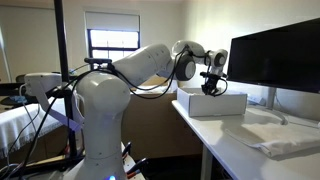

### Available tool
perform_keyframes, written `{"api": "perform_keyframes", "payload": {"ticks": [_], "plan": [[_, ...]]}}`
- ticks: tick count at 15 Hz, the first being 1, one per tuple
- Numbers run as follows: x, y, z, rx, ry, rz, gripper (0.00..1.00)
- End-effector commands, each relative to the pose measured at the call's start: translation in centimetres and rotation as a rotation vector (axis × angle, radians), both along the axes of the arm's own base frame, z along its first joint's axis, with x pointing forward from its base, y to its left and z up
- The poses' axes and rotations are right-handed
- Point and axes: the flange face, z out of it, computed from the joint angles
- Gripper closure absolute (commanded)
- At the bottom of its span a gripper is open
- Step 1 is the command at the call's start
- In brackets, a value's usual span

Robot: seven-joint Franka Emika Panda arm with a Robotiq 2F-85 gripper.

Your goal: Take two folded white cloths out of the white box on the left

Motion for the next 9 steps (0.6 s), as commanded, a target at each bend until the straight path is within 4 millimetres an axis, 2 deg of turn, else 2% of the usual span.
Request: {"api": "perform_keyframes", "payload": {"ticks": [1, 4, 9], "plan": [[-0.6, 0.7, 3.1, 0.036, -0.017, 0.069, 0.90], [-1.2, 1.4, 6.7, 0.038, -0.059, 0.098, 0.91], [-2.5, 1.3, 12.3, 0.036, -0.111, 0.126, 0.91]]}}
